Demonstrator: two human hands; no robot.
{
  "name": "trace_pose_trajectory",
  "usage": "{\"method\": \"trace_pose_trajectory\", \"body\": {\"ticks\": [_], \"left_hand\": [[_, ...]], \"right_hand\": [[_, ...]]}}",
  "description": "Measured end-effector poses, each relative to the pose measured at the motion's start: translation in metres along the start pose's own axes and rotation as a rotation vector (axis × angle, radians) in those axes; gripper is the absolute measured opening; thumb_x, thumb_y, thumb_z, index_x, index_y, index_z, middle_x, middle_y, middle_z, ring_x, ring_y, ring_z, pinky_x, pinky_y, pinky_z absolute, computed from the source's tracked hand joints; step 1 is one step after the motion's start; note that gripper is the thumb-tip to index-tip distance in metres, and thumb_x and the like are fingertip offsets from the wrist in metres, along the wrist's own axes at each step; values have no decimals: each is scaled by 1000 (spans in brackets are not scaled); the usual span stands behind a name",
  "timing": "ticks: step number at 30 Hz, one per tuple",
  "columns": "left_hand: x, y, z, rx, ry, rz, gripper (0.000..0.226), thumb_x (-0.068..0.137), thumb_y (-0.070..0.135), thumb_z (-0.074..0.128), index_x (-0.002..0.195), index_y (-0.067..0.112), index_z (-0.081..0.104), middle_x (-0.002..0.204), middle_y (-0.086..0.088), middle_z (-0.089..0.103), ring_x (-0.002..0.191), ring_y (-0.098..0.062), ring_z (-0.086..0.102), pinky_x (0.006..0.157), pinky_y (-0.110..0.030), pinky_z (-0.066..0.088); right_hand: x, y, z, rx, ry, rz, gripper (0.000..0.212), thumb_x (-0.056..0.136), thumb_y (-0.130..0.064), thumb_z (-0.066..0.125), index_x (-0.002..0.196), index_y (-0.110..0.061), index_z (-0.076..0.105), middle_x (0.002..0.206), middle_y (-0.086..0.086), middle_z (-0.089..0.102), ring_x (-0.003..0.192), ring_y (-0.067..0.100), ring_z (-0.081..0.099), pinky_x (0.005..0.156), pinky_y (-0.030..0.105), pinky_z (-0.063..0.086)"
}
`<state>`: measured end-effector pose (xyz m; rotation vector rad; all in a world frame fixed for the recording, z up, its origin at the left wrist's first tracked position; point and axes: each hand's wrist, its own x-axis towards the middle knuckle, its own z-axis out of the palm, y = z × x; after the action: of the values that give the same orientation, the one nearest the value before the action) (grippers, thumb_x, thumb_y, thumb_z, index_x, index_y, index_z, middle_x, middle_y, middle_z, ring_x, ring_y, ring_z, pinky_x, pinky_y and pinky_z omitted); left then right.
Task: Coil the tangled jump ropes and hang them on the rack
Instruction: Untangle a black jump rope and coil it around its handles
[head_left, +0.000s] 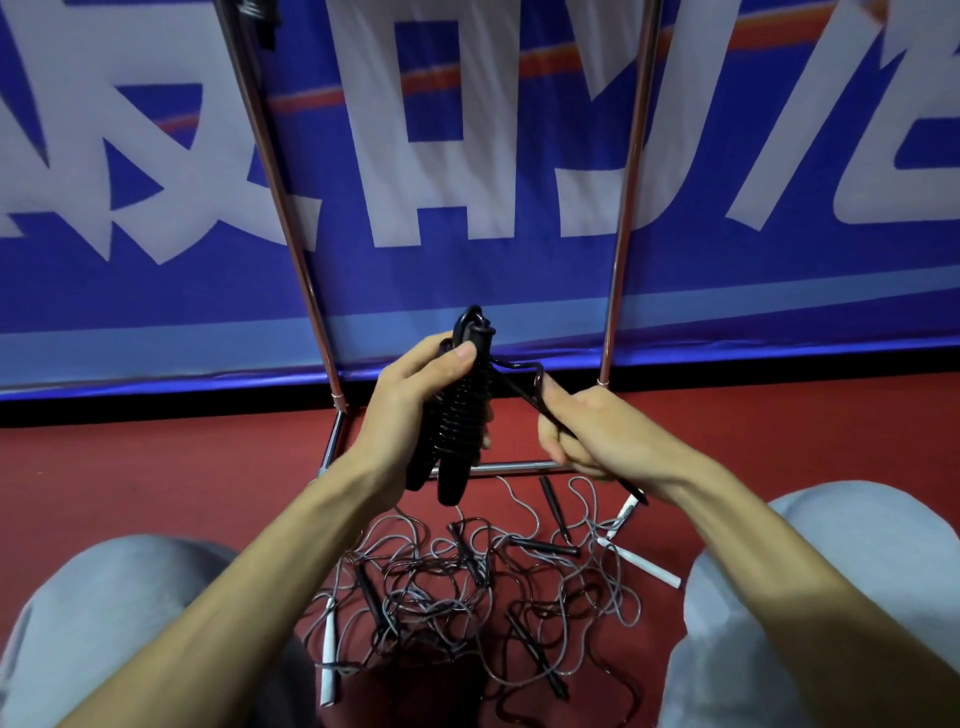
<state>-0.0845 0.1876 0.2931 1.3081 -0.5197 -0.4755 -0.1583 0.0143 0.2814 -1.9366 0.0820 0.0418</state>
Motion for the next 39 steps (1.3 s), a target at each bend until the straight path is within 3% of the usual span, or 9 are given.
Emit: {"method": "trace_pose_trajectory", "body": {"ticks": [5, 11, 14, 19, 22, 27, 30, 34, 39], "left_hand": [[2, -2, 0, 34, 83, -57, 36, 80, 35, 63, 102, 7, 58, 69, -19, 57, 55, -29, 55, 47, -31, 48], [8, -1, -7, 64, 171, -124, 28, 88, 36, 64, 95, 9, 57, 74, -19, 55, 60, -31, 53, 48, -32, 48], [10, -6, -9, 124, 200, -116, 30, 89, 40, 63, 93, 11, 57, 75, -18, 55, 57, -29, 55, 48, -33, 50], [19, -27, -32, 1245, 154, 107, 61, 76, 71, 53, 122, 31, 46, 90, 0, 67, 79, -29, 65, 69, -38, 50], [19, -34, -37, 1399, -101, -6, 79, 62, 77, 52, 125, 32, 40, 119, 1, 63, 105, -30, 60, 76, -38, 47], [9, -48, -19, 1607, -369, 71, 72, 61, 84, 53, 111, 33, 42, 105, 2, 65, 99, -30, 62, 71, -37, 47], [2, -45, -6, 1638, -396, 73, 73, 58, 90, 44, 103, 33, 51, 92, 0, 68, 90, -30, 64, 72, -36, 46], [-1, -41, 4, 1586, -363, 83, 46, 79, 75, 46, 79, 29, 44, 58, 7, 48, 60, -20, 52, 62, -31, 39], [-1, -38, 4, 1469, -365, 42, 28, 81, 60, 53, 75, 35, 42, 63, 4, 56, 63, -20, 54, 61, -31, 39]], "right_hand": [[-2, -1, 2, -123, 59, -19, 63, 101, -46, 27, 58, -9, 55, 35, -5, 30, 33, 6, 27, 44, 19, 29], [-8, -2, 1, -535, 151, -103, 50, 101, -42, 35, 68, -18, 65, 45, -2, 37, 44, 7, 39, 53, 18, 27], [-13, -6, 3, -689, 138, -37, 45, 100, -46, 33, 73, -21, 60, 46, -9, 48, 55, 3, 39, 62, 29, 32], [-26, -12, 3, -1083, 58, -162, 32, 99, -50, 32, 80, -25, 40, 72, -5, 46, 85, 30, 56, 66, 34, 32], [-30, -15, 6, -1108, -54, -308, 24, 100, -42, 34, 88, -25, 45, 83, -10, 47, 89, 25, 58, 65, 33, 36], [-25, -8, 24, -1056, -47, -535, 23, 99, -33, 39, 99, -21, 59, 99, -5, 60, 85, 24, 60, 61, 33, 35], [-19, -1, 20, -995, 61, -589, 31, 94, -36, 37, 95, -21, 65, 84, -6, 60, 69, 21, 60, 53, 29, 33], [-14, 3, 15, -892, 220, -572, 33, 87, -38, 38, 88, -22, 67, 79, -8, 59, 66, 16, 58, 50, 25, 31], [-9, 5, 10, -770, 291, -459, 17, 87, -28, 53, 89, -23, 69, 82, -10, 64, 79, 13, 59, 59, 24, 36]]}}
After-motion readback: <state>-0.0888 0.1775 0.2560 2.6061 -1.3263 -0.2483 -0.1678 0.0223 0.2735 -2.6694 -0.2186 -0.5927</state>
